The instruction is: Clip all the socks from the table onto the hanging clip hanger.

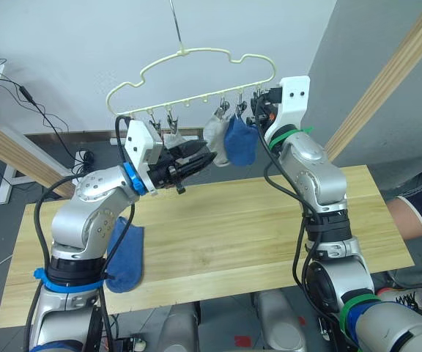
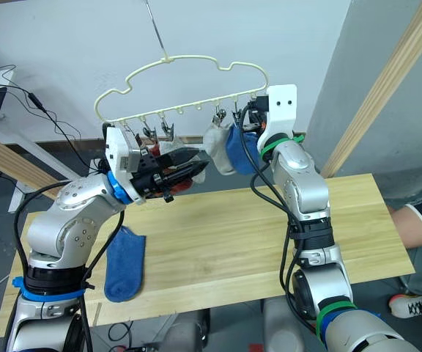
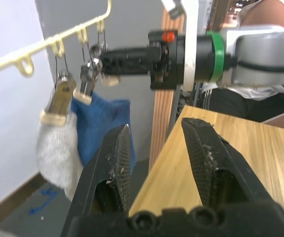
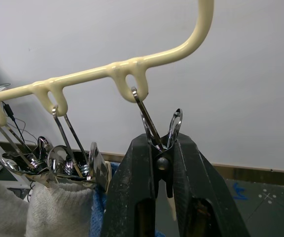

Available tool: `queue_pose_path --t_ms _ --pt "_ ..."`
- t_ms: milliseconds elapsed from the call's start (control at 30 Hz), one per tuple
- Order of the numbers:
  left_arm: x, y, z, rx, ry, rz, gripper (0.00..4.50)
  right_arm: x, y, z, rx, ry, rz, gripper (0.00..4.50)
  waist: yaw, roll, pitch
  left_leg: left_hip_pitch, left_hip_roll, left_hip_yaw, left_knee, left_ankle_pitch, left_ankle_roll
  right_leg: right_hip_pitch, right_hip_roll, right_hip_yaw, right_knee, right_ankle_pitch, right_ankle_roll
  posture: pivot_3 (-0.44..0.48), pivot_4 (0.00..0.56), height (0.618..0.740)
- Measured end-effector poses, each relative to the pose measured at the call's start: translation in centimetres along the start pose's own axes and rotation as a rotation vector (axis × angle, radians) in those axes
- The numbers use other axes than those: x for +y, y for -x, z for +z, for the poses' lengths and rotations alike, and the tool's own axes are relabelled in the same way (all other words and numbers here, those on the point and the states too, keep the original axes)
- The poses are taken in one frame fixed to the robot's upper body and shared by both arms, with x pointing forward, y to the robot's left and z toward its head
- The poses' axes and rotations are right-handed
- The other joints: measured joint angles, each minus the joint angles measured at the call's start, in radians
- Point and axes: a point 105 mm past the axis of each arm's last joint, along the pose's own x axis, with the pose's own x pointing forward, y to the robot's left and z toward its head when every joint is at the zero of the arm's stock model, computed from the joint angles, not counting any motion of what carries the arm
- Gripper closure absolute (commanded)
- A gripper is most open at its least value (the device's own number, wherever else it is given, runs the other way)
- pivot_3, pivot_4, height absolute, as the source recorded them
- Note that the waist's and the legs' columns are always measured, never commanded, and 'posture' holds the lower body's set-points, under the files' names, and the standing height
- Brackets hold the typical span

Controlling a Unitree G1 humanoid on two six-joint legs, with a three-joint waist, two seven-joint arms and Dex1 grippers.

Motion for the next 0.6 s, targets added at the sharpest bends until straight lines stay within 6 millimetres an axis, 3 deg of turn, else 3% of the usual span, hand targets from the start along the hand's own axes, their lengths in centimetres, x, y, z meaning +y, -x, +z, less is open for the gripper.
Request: queue_pose_path --t_ms 133,300,600 --pt "-0.12 0.36 -0.70 0.016 0.010 0.022 2.64 -0.15 0.11 -0.27 0.006 0.001 0.001 4.37 0.001 0.000 0.000 0.000 0.000 0.000 0.000 0.000 0.000 0.000 0.000 0.000 0.000 0.000 0.000 -0.189 0.306 0.740" --pt "-0.25 0.31 -0.47 0.011 0.000 0.019 2.64 -0.19 0.14 -0.34 0.007 0.004 0.000 2.74 0.002 0.000 0.000 0.000 0.000 0.000 0.000 0.000 0.000 0.000 0.000 0.000 0.000 0.000 0.000 -0.191 0.306 0.740" --pt "-0.19 0.03 0.20 -0.002 -0.017 0.014 2.64 -0.28 0.14 -0.32 0.011 0.040 -0.005 2.74 0.001 0.000 0.000 0.000 0.000 0.000 0.000 0.000 0.000 0.000 0.000 0.000 0.000 0.000 0.000 -0.189 0.302 0.740"
